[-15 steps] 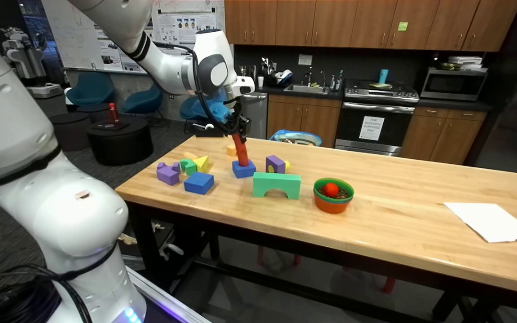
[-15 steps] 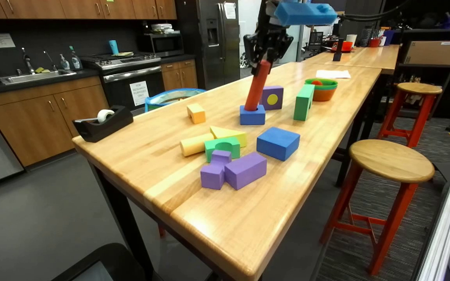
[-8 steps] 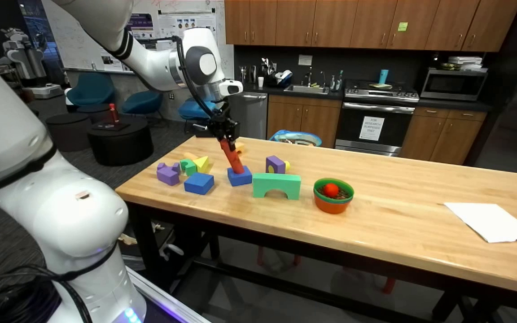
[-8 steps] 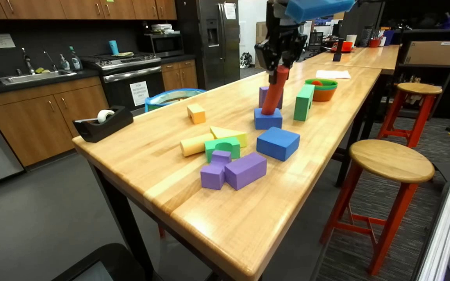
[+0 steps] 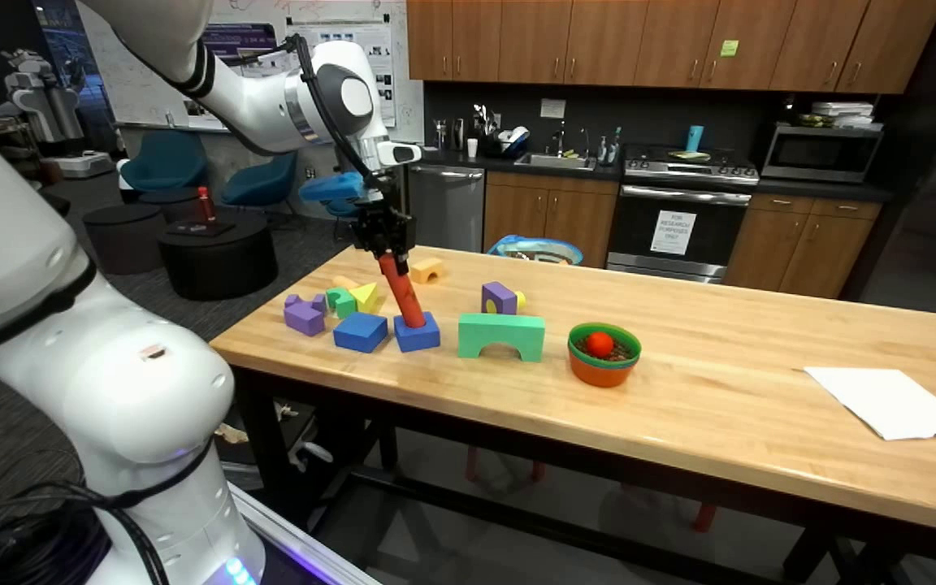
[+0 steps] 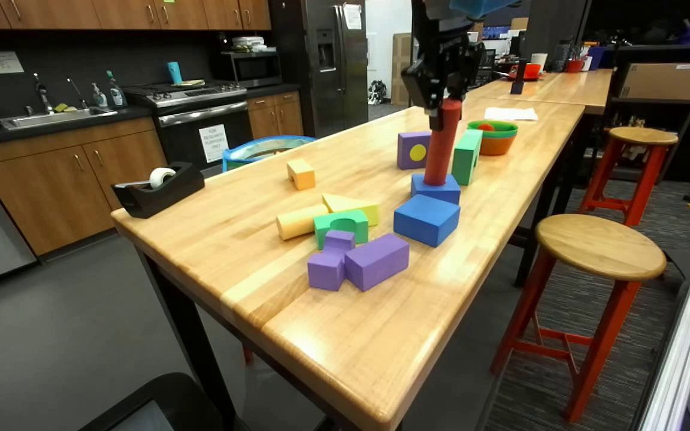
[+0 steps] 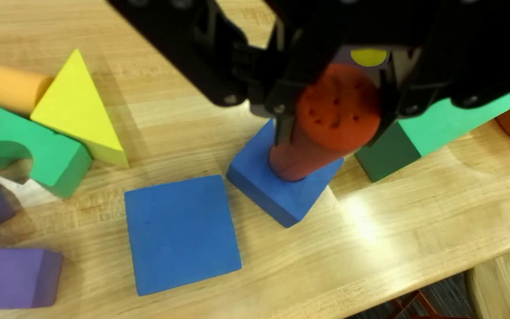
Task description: Put the orange block in the blue block
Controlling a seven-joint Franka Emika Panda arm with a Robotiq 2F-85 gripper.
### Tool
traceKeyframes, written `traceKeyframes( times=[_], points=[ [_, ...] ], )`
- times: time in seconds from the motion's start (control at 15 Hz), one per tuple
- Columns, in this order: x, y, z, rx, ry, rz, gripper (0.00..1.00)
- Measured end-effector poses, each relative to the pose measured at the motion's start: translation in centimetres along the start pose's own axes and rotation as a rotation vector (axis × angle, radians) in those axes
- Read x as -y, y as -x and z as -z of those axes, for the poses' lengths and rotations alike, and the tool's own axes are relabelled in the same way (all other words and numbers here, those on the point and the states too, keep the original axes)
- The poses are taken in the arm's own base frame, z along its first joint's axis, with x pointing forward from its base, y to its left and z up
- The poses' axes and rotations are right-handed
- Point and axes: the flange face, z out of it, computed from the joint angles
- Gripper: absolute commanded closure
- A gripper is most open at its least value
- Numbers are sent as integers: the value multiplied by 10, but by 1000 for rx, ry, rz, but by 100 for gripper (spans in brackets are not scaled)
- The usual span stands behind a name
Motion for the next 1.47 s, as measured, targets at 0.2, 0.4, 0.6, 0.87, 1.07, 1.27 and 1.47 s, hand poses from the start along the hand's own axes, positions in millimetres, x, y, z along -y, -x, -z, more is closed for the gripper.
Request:
traceKeyframes(
  times=[0.2, 0.4, 0.6, 0.87, 1.07, 1.27, 1.47],
  points=[
    [-2, 0, -6, 3, -6, -6, 85],
    [-8, -1, -11, -3, -25, -27, 85],
    [-14, -2, -13, -9, -45, -49, 85],
    [-16, -1, -17, -11, -50, -55, 24],
    [-17, 3, -30, 6, -46, -53, 5],
    [-17, 5, -37, 8, -41, -49, 0],
    [-17, 6, -38, 5, -37, -46, 0]
  ],
)
